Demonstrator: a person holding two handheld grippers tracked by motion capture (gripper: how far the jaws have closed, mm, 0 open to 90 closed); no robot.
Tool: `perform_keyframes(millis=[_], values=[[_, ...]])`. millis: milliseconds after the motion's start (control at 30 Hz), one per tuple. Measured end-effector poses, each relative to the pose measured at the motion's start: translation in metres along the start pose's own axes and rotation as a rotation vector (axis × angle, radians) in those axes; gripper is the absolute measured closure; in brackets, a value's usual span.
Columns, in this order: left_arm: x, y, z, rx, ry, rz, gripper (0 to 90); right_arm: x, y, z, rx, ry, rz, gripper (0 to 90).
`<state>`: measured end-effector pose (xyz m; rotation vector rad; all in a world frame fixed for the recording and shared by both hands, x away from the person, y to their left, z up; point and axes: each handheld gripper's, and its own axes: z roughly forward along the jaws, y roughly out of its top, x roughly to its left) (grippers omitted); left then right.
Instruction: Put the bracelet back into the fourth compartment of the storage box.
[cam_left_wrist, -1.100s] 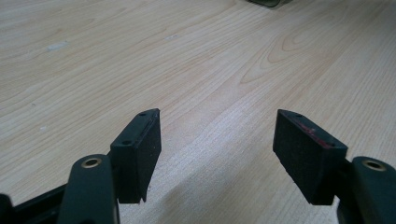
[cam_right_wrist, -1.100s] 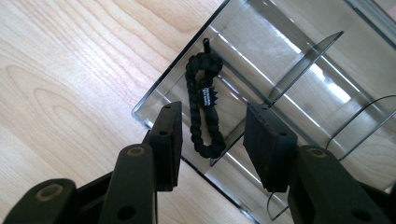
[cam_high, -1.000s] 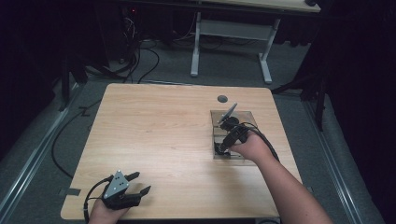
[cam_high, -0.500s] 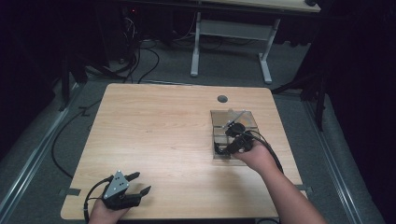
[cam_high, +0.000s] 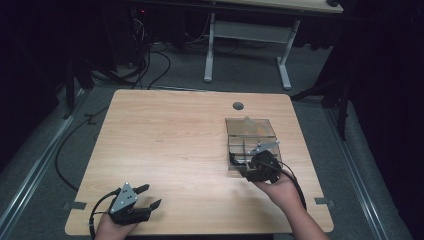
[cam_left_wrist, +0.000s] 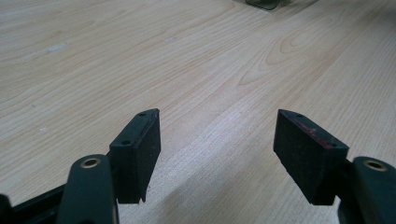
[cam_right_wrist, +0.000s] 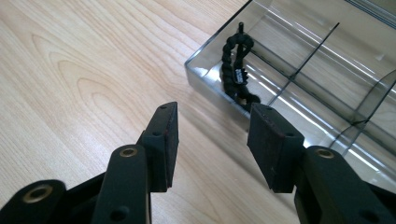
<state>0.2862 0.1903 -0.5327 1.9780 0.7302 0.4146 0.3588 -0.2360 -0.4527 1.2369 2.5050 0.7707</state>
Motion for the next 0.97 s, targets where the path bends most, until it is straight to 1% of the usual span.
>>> perform_keyframes(millis=[33, 100, 133, 167, 200, 267, 400, 433, 533, 633, 667, 700, 733, 767, 800, 833, 967], values=[[0.0, 0.0, 0.0, 0.0, 0.001, 0.0, 32.5, 0.002, -0.005, 0.0, -0.023, -0.001, -0.004, 52.8], [0.0, 0.0, 0.0, -0.002, 0.004, 0.0, 32.4, 0.005, -0.015, 0.002, -0.051, -0.004, -0.007, 52.3], [0.0, 0.0, 0.0, -0.002, 0.005, 0.0, 32.4, 0.007, -0.022, 0.004, -0.069, -0.014, -0.019, 52.2], [0.0, 0.0, 0.0, -0.003, 0.007, -0.002, 32.3, 0.008, -0.026, 0.006, -0.084, -0.02, -0.021, 51.8], [0.0, 0.0, 0.0, -0.004, 0.007, -0.004, 32.3, 0.008, -0.035, 0.008, -0.109, -0.024, -0.021, 51.5], [0.0, 0.0, 0.0, -0.006, 0.007, -0.007, 32.1, 0.009, -0.044, 0.011, -0.134, -0.032, -0.014, 50.7], [0.0, -0.001, -0.001, -0.015, 0.015, -0.005, 32.1, 0.012, -0.061, 0.016, -0.189, -0.025, 0.004, 48.4], [0.0, -0.001, -0.001, -0.017, 0.015, -0.004, 32.0, 0.015, -0.068, 0.019, -0.216, -0.032, 0.01, 48.2], [0.0, -0.001, -0.002, -0.026, 0.018, -0.005, 31.8, 0.02, -0.079, 0.022, -0.256, -0.049, 0.013, 47.8], [-0.001, -0.001, -0.001, -0.029, 0.029, -0.005, 31.5, 0.022, -0.089, 0.026, -0.315, -0.046, 0.025, 47.7], [-0.001, -0.001, -0.001, -0.029, 0.034, -0.007, 31.4, 0.022, -0.092, 0.028, -0.329, -0.046, 0.037, 47.6], [-0.001, -0.001, -0.001, -0.029, 0.043, -0.009, 31.2, 0.021, -0.092, 0.028, -0.329, -0.042, 0.04, 47.7], [-0.001, -0.001, -0.001, -0.03, 0.045, -0.012, 31.2, 0.022, -0.092, 0.027, -0.35, -0.033, 0.041, 48.3], [0.0, -0.001, -0.001, -0.028, 0.047, -0.015, 31.1, 0.021, -0.093, 0.027, -0.352, -0.013, 0.042, 47.7], [0.0, 0.0, -0.001, -0.025, 0.044, -0.019, 30.9, 0.021, -0.093, 0.027, -0.352, -0.013, 0.042, 47.7], [0.0, 0.0, 0.0, -0.019, 0.044, -0.021, 30.9, 0.021, -0.092, 0.029, -0.337, -0.012, 0.04, 47.2], [-0.001, 0.0, 0.001, -0.008, 0.048, -0.015, 30.8, 0.025, -0.093, 0.028, -0.343, -0.024, 0.015, 47.2]])
